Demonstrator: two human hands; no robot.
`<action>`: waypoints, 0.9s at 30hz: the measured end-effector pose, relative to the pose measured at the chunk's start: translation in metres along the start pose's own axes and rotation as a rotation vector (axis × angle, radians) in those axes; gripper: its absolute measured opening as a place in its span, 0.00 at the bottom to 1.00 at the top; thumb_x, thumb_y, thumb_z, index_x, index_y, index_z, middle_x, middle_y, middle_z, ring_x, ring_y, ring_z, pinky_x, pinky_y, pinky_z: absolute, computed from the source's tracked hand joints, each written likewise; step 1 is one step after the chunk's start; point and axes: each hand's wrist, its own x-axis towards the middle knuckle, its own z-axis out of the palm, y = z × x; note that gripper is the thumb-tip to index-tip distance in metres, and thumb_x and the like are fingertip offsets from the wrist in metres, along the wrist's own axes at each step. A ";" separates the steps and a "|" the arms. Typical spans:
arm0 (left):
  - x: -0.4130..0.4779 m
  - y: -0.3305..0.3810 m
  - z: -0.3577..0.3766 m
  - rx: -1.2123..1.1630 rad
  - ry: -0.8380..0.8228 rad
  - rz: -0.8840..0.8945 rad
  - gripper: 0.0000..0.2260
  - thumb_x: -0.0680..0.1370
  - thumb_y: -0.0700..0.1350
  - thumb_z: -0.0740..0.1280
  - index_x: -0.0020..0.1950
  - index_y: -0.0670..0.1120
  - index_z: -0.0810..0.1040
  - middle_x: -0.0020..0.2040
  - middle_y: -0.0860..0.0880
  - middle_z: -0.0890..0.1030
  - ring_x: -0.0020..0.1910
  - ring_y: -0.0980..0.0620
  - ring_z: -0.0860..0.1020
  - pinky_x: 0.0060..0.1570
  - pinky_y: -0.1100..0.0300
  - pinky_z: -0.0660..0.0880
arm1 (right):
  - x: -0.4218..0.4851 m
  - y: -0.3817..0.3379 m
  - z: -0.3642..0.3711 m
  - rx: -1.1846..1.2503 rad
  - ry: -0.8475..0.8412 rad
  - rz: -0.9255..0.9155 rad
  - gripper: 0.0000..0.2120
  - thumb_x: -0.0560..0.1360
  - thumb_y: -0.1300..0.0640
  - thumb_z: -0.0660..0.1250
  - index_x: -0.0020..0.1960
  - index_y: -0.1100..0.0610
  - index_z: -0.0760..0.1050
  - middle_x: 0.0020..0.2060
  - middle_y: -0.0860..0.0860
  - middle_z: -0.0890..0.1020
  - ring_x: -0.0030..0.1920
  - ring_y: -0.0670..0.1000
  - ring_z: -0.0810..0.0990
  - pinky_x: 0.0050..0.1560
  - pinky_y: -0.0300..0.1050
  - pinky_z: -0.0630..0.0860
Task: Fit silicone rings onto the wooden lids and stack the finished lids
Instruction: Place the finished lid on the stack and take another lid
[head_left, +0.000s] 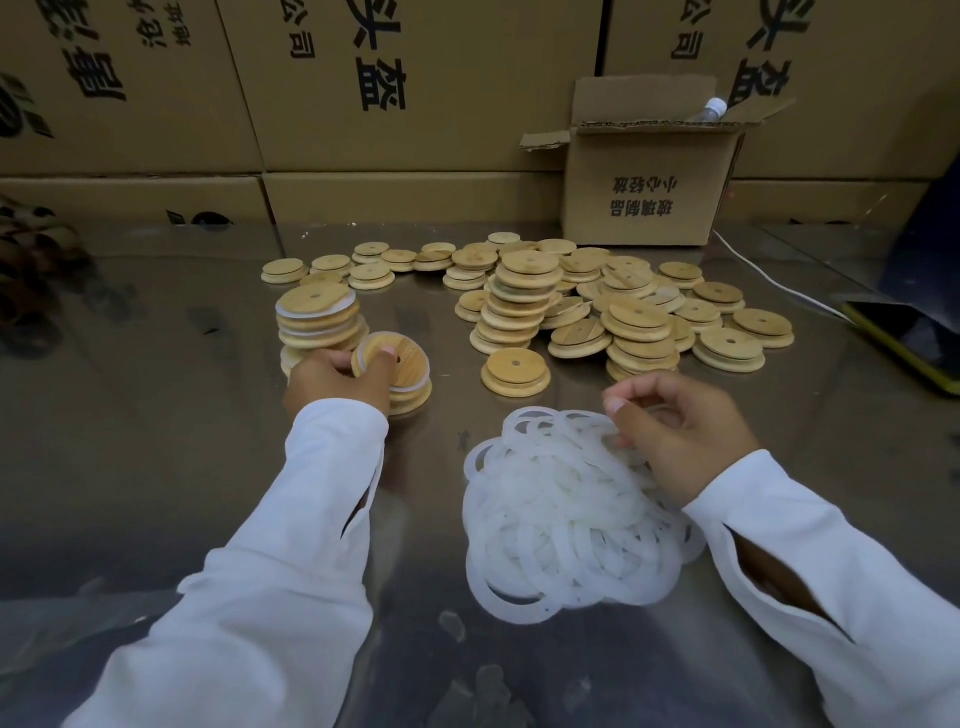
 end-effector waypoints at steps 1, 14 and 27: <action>0.000 0.000 0.000 0.011 0.005 0.006 0.11 0.72 0.52 0.70 0.46 0.45 0.78 0.40 0.48 0.78 0.40 0.45 0.76 0.41 0.57 0.68 | 0.000 0.000 -0.001 -0.005 0.007 0.008 0.06 0.73 0.59 0.67 0.39 0.50 0.76 0.38 0.52 0.80 0.41 0.56 0.80 0.28 0.30 0.72; -0.025 0.026 -0.003 -0.263 0.101 0.218 0.09 0.75 0.45 0.66 0.39 0.50 0.67 0.29 0.52 0.70 0.33 0.54 0.73 0.37 0.65 0.67 | 0.004 -0.001 -0.004 -0.001 0.026 0.004 0.04 0.73 0.59 0.66 0.46 0.52 0.78 0.37 0.49 0.79 0.37 0.51 0.78 0.34 0.29 0.72; -0.083 0.022 0.015 -0.107 -0.858 0.519 0.03 0.68 0.49 0.62 0.34 0.55 0.74 0.30 0.44 0.73 0.34 0.39 0.76 0.37 0.51 0.75 | 0.085 -0.027 0.044 -0.800 -0.446 -0.158 0.22 0.73 0.58 0.65 0.66 0.54 0.68 0.63 0.55 0.73 0.62 0.55 0.71 0.61 0.42 0.67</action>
